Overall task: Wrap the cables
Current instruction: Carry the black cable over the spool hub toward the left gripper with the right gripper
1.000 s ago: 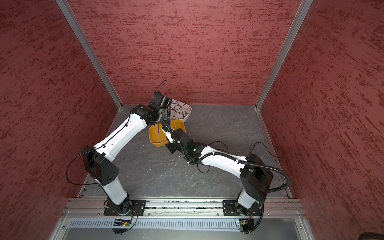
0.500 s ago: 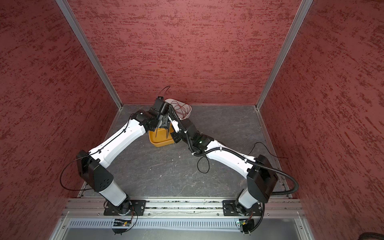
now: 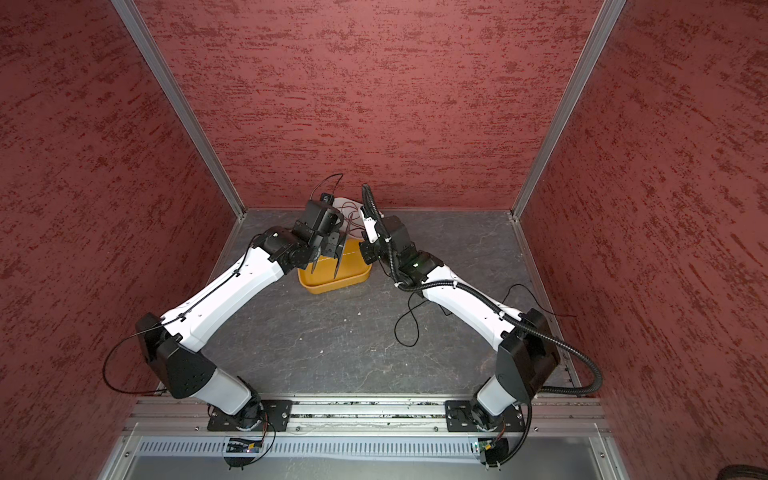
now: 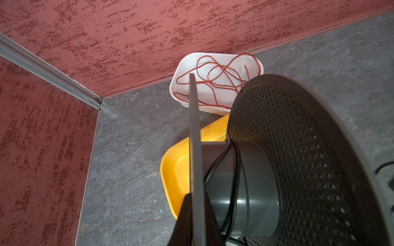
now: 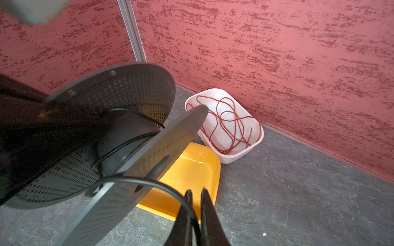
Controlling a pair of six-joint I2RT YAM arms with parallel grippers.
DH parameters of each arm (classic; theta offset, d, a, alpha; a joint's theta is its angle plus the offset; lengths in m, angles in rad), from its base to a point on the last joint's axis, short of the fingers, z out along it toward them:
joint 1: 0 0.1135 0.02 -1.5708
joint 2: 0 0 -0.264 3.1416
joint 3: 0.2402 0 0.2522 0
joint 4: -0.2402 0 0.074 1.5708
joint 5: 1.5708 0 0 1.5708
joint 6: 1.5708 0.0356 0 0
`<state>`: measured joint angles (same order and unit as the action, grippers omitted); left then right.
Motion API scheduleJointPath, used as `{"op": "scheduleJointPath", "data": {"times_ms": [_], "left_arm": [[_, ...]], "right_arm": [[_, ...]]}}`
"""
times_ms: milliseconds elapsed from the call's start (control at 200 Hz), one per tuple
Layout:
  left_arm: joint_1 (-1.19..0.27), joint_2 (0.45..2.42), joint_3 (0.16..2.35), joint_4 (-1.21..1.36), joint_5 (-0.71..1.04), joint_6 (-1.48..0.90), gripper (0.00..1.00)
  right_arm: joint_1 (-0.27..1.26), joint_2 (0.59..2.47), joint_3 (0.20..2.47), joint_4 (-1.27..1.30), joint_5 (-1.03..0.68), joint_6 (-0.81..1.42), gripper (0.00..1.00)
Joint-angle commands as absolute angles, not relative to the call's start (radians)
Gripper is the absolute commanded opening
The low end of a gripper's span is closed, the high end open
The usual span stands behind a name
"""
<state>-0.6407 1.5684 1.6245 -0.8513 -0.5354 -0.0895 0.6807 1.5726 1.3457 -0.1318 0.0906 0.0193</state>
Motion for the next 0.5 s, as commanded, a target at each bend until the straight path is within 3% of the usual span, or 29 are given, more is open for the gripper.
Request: {"op": "scheduleJointPath", "data": {"times_ms": [0,316,496], "left_arm": [[-0.656,1.514,1.636,-0.793,-0.526,-0.046,0.00],[-0.673,1.440,1.592,-0.763,-0.445,0.001,0.00],[-0.671,1.391,1.577,-0.754,-0.379,-0.005,0.00]], "right_arm": [[0.641,1.594,1.379,-0.161,0.043,0.027,0.10],[0.572,1.611,1.406,-0.175,-0.038,0.032,0.13],[0.535,1.613,1.357,-0.114,-0.099,0.031,0.03]]}}
